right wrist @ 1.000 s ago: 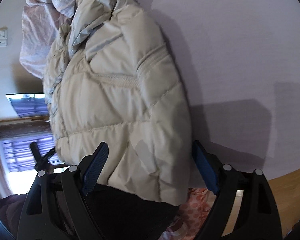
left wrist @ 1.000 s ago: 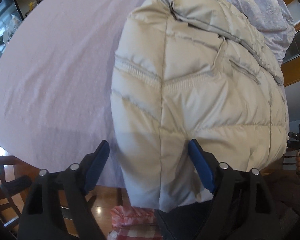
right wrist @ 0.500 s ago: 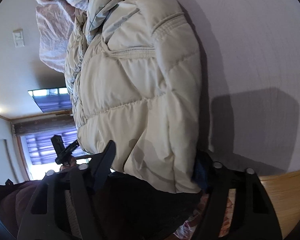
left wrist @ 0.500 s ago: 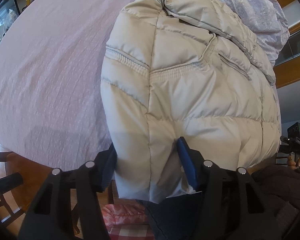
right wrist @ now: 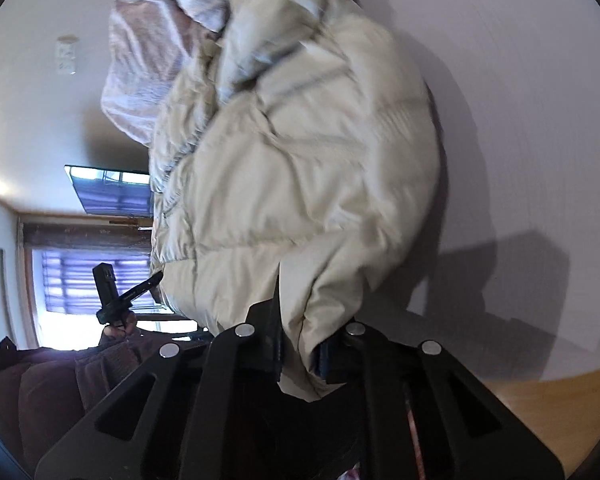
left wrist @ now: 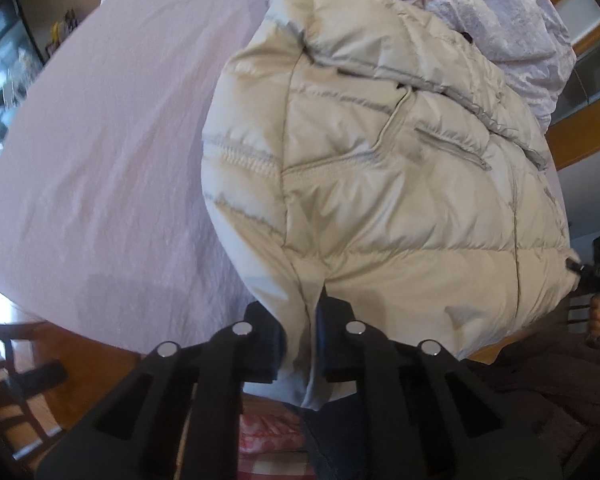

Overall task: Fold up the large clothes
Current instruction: 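Grasp the jacket hem with the left tool while the right tool grasps it too, then lift the hem with both tools and fold it toward the collar, then release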

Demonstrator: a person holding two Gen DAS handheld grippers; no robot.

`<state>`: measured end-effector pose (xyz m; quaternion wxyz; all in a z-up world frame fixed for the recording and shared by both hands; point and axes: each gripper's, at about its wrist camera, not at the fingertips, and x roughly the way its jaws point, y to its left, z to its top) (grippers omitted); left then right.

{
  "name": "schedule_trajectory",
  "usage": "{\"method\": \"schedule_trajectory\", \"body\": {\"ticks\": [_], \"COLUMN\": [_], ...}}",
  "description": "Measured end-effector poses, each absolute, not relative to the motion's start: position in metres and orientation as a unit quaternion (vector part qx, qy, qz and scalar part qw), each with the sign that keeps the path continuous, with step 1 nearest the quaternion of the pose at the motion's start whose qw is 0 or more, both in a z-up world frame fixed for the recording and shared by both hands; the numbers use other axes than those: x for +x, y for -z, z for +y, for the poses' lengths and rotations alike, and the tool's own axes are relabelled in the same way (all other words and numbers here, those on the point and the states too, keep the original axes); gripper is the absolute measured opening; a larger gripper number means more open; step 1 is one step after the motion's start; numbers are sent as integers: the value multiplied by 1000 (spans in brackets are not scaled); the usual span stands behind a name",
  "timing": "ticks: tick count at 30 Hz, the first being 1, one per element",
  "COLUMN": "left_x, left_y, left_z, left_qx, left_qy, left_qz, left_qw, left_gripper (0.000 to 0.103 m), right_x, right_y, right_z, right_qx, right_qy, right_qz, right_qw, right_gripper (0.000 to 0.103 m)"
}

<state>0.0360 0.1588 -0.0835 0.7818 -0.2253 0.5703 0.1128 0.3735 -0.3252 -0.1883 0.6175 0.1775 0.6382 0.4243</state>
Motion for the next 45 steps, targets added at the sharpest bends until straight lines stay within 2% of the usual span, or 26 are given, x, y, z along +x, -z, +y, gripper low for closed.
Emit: {"method": "schedule_trajectory", "body": {"ticks": [17,28,45], "left_x": [88,139,236], "left_y": [9,-37,-50], "left_z": [169,187,227], "left_qx": [-145,-107,-110], "left_qy": [-137,-158,-186], "left_qz": [507,451,432], "left_qw": [838,872,875], "left_gripper": [12,13,13], "right_x": [418,458,528], "right_y": [109,70,47], "right_z": [-288,-268,-216], "right_qx": [126,130,106], "right_qy": [-451,-417,-345], "right_qz": [542,477,457], "right_qw": [698,763,813], "right_gripper": [13,12,12]}}
